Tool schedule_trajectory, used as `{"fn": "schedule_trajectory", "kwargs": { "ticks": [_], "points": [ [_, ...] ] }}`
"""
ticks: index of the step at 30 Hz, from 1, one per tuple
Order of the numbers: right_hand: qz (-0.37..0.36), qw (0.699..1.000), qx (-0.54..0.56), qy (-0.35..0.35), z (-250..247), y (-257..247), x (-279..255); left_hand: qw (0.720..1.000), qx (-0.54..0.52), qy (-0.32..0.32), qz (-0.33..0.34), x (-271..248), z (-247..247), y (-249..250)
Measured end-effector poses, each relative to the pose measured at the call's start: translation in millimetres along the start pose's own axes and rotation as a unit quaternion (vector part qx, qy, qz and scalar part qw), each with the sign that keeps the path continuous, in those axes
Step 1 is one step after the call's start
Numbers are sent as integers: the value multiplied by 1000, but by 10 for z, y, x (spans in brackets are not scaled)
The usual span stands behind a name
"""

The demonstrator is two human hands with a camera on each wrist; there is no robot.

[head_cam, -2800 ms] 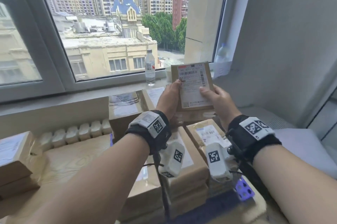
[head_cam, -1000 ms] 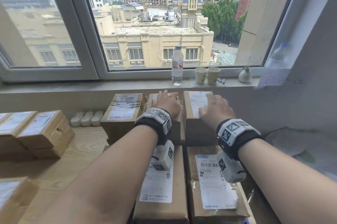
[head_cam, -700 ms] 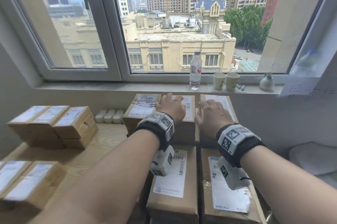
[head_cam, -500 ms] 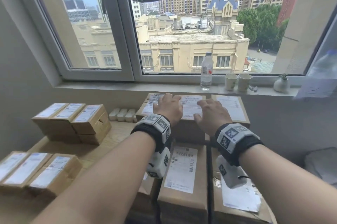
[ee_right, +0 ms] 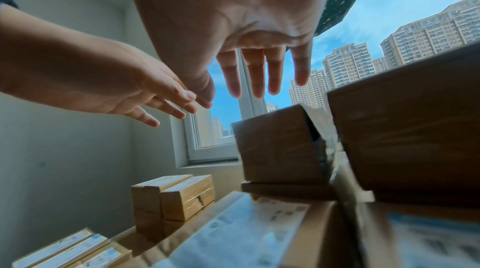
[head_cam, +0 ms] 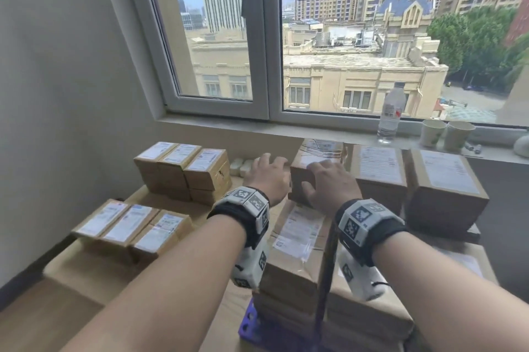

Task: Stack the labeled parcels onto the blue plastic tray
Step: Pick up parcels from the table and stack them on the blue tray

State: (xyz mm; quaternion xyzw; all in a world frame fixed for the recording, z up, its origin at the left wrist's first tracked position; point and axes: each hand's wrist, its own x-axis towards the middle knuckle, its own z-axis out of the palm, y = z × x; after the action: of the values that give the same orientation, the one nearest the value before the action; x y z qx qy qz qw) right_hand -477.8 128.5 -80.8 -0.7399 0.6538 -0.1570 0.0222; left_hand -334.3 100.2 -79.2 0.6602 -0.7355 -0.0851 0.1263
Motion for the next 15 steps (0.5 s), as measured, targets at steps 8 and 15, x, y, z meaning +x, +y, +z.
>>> {"fn": "schedule_trajectory", "kwargs": {
  "ticks": [8,15],
  "points": [
    [-41,998,7,-38,520,-1029,-29,998,-21,-4,-53,-393,-112,-1087],
    [-66,996,31,-47,974,-1912,-130,993,-57,-3,-102,-752,-139,-2088]
  ]
}}
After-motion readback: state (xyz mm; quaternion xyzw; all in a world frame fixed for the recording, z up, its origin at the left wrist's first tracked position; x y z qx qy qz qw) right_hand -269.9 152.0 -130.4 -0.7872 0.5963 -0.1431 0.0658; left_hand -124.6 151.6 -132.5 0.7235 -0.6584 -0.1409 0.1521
